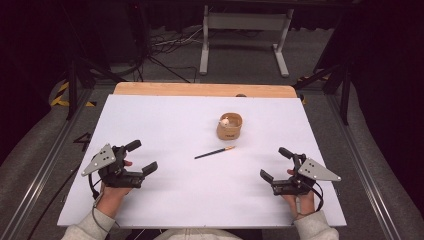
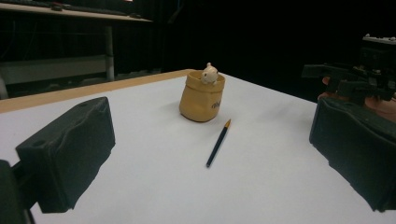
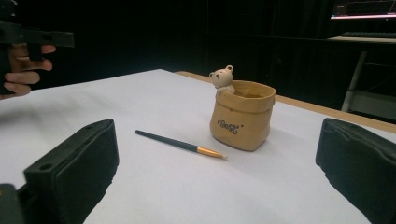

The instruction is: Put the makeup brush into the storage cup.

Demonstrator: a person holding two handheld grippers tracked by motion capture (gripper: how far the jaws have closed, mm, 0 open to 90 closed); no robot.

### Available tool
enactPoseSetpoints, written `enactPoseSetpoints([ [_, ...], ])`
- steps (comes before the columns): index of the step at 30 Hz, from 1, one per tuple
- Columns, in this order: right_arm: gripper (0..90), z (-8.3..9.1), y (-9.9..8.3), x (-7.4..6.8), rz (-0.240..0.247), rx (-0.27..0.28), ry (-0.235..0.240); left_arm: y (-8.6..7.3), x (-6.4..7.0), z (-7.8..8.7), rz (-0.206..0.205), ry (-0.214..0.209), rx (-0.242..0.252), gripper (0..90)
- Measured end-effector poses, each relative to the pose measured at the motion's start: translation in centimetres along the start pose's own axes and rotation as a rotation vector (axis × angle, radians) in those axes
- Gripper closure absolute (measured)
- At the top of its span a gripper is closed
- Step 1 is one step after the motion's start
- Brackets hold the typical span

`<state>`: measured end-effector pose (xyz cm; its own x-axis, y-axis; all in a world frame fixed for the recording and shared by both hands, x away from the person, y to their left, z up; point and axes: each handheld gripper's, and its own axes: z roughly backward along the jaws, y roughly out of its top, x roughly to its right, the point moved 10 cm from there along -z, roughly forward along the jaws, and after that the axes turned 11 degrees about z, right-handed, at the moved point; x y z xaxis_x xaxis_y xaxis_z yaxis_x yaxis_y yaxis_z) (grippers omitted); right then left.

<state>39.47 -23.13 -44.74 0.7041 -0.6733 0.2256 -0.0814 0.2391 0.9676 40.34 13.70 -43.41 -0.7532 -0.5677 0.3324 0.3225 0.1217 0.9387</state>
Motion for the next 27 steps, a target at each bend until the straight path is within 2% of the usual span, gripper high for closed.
enactPoseSetpoints([
  [8, 0.0, -0.1, 0.1, -0.2, -0.005, 0.008, 0.019, 0.4, 0.5, -2.0, 0.005, -0.027, -0.021, 0.1],
  [11, 0.0, -0.1, 0.1, -0.2, -0.016, 0.012, 0.027, 1.0, 0.9, -2.9, -0.008, -0.060, -0.004, 0.1],
  [20, 0.0, 0.0, 0.2, -0.2, -0.028, 0.018, 0.033, 2.4, 2.3, -4.9, -0.025, -0.119, 0.053, 0.1],
  [23, 0.0, 0.1, 0.2, -0.2, -0.025, 0.019, 0.031, 2.6, 2.8, -5.8, -0.019, -0.145, 0.020, 0.7],
  [27, 0.0, 0.3, 0.1, -0.1, -0.023, 0.018, 0.024, 2.9, 2.9, -7.0, -0.019, -0.142, -0.018, 0.8],
])
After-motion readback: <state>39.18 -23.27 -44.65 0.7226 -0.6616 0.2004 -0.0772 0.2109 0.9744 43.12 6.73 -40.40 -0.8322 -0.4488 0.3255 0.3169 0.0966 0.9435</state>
